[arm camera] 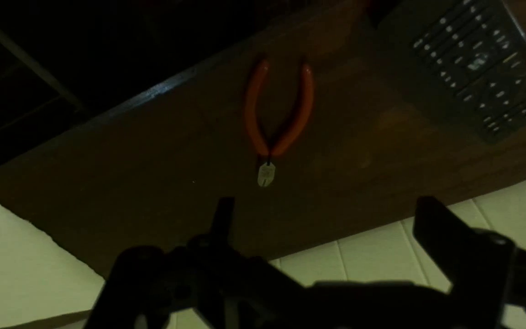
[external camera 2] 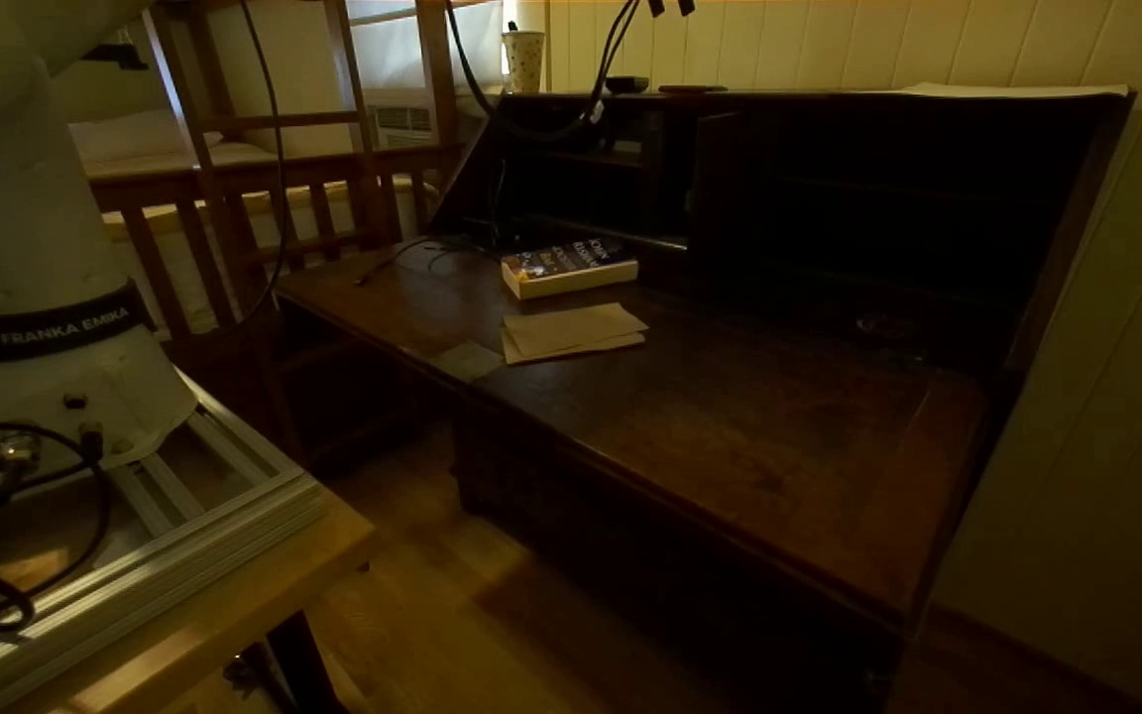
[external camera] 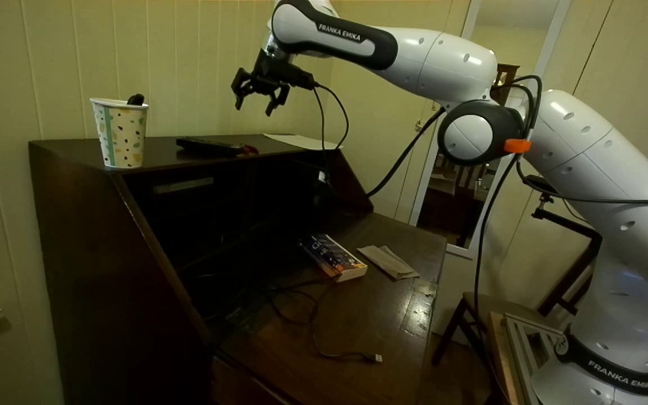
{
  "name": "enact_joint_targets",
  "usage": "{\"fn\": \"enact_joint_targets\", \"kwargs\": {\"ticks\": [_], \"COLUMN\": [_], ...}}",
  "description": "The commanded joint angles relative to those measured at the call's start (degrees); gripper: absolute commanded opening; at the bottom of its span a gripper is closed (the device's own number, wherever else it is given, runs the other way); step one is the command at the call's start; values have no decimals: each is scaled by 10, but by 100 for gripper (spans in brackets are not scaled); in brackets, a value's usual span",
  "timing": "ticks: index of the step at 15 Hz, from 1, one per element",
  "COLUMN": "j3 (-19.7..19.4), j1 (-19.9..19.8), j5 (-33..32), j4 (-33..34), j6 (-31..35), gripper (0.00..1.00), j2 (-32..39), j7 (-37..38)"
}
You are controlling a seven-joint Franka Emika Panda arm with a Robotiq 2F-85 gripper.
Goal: Put the black remote control on top of the cabinet then place the pliers on the top shelf of the cabinet.
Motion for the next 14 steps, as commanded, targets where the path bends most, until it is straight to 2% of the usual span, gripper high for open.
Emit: {"fn": "enact_joint_targets", "kwargs": {"ticks": [1, 3, 5, 7, 10, 11, 14], "j3": [-2, 4, 6, 10, 17, 4, 7], "j1": [-2, -7, -16, -20, -30, -19, -23], "j5": [4, 11, 15, 17, 23, 8, 10], "j4": [-25, -34, 28, -13, -4, -7, -16], "j6": [-36, -45, -77, -45, -34, -45, -38], "gripper": [100, 100, 100, 100, 100, 100, 100], "j2": [-5, 0, 44, 31, 40, 39, 34], "j7": [21, 14, 8, -1, -10, 5, 2]}}
